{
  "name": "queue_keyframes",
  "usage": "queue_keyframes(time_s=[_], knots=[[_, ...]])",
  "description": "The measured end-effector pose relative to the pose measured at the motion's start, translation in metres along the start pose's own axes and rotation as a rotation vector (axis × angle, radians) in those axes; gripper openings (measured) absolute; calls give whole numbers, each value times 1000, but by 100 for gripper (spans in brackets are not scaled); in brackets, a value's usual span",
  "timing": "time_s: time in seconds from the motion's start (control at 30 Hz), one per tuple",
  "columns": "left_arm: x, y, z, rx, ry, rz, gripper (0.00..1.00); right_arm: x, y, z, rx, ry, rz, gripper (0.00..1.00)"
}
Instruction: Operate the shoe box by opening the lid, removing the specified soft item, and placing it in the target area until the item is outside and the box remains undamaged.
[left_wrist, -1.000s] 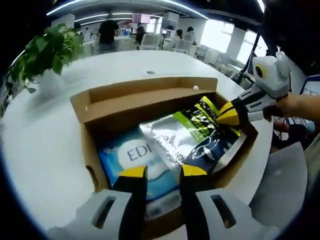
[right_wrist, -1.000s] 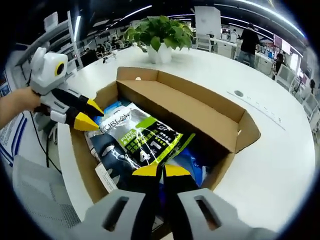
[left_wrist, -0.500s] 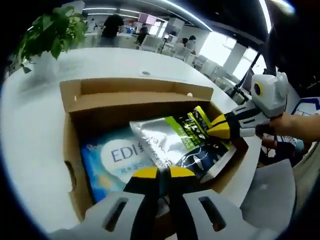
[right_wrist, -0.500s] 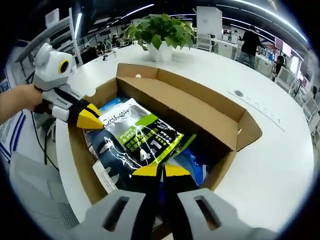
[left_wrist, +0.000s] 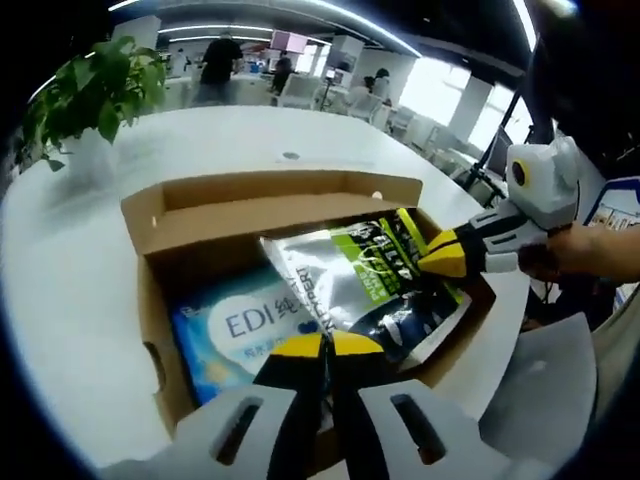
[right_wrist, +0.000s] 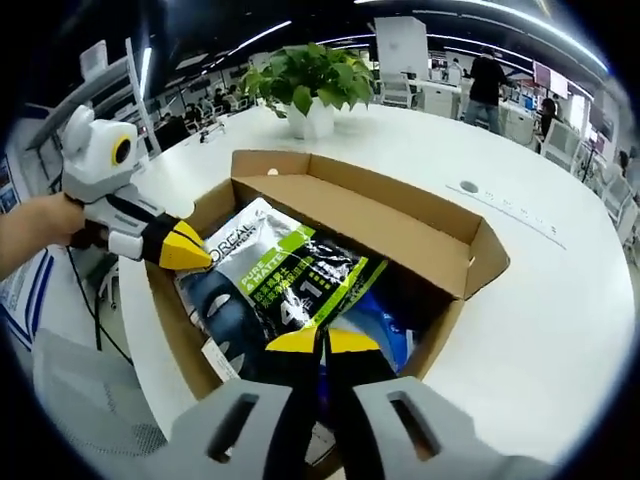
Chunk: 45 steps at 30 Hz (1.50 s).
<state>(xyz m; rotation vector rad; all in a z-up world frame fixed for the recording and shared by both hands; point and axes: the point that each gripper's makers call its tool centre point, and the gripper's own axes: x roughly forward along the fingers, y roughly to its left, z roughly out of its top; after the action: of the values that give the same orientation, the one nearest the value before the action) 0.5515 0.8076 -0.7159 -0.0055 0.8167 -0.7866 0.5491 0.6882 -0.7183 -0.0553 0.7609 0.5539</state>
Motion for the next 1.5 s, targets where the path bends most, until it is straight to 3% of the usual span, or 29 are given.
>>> queue_keyframes(time_s=[0.27, 0.6, 1.5], knots=[[-8, -9, 14, 11, -29, 18, 0, -17, -3, 14, 31, -51, 0, 0], [-7, -33, 28, 40, -38, 17, 0, -40, -18, 18, 48, -80, -19, 0], [37, -100, 50, 87, -33, -53, 0, -89, -81, -6, 105, -72, -122, 0]])
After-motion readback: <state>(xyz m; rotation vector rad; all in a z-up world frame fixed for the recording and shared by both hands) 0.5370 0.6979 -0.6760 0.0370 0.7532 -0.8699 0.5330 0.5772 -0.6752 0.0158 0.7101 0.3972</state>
